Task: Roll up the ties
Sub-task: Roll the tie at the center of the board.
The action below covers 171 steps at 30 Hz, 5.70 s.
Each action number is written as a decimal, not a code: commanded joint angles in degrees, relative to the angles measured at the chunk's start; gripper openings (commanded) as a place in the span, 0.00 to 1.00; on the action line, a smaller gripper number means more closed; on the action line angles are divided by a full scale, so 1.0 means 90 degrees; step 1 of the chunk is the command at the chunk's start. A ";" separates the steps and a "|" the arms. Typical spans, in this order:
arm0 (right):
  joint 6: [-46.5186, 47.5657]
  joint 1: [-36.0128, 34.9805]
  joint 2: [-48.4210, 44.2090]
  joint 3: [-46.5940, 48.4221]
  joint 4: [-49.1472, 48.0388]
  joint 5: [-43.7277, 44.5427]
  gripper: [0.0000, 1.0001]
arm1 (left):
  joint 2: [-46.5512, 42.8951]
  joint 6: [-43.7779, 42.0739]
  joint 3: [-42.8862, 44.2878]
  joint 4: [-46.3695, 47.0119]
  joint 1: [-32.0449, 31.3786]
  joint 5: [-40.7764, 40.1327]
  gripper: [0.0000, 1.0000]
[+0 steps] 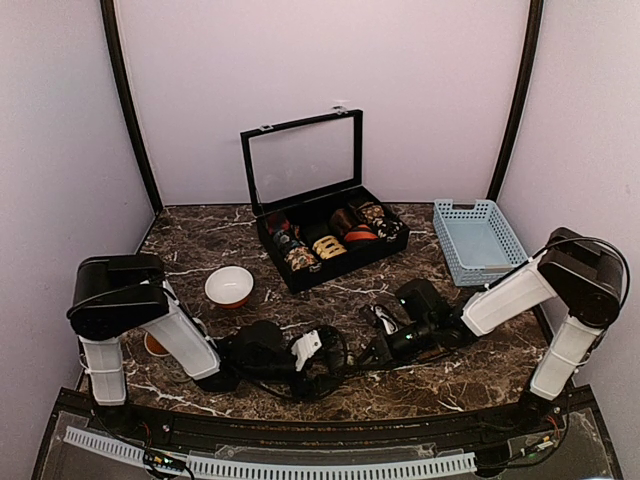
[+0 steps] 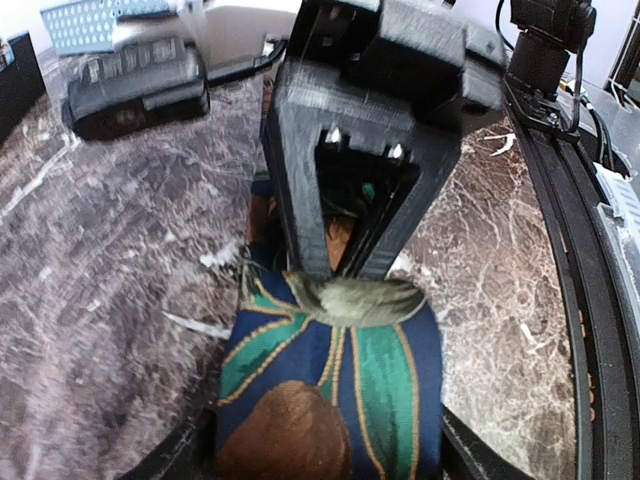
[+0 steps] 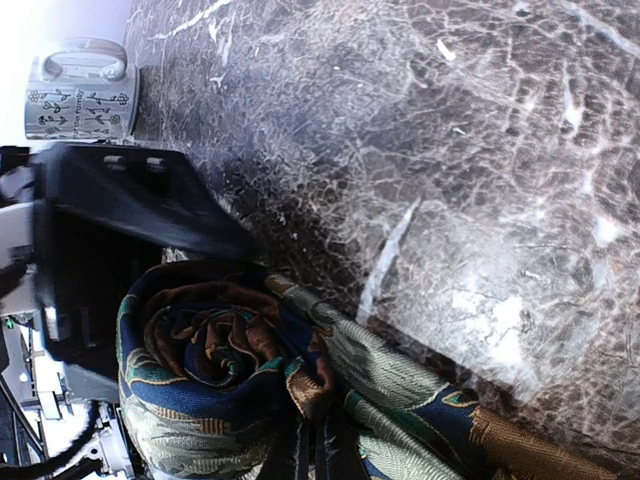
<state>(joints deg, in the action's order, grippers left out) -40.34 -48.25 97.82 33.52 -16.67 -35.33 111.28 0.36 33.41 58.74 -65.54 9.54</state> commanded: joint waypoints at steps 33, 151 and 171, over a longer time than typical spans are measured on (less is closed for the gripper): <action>-0.0157 -0.0270 -0.0151 0.0894 0.0735 -0.0539 0.45 | -0.0070 -0.0685 0.0681 -0.3065 -0.0106 -0.0703 0.20; -0.0523 0.0304 0.0336 -0.0607 -0.0378 -0.0576 0.00 | -0.0616 -0.1078 0.0767 -0.2056 -0.0275 -0.0843 0.62; 0.0661 0.0647 0.0201 -0.0616 0.1279 0.0708 0.00 | 0.0833 -0.0092 0.1004 0.0935 -0.0365 -0.0670 0.75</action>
<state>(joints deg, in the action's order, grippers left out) -37.58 -42.48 97.36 30.24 -17.91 -40.91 116.51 -2.52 40.14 60.20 -68.64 3.62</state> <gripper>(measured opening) 0.024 0.756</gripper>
